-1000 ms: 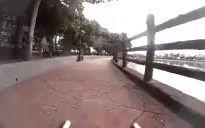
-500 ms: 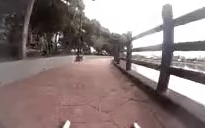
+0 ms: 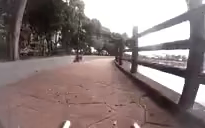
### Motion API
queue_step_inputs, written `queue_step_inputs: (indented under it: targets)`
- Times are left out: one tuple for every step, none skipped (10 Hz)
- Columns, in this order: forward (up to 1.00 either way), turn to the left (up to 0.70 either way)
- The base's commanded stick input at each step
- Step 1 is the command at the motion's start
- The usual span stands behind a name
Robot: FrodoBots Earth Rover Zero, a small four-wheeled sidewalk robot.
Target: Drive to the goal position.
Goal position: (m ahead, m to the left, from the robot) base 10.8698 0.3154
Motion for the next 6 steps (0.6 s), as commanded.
queue_step_inputs:
  targets:
    - [1.0, 0.02]
    - [1.0, 0.03]
    - [1.0, 0.03]
    - [1.0, 0.03]
    - [1.0, 0.02]
    - [1.0, 0.02]
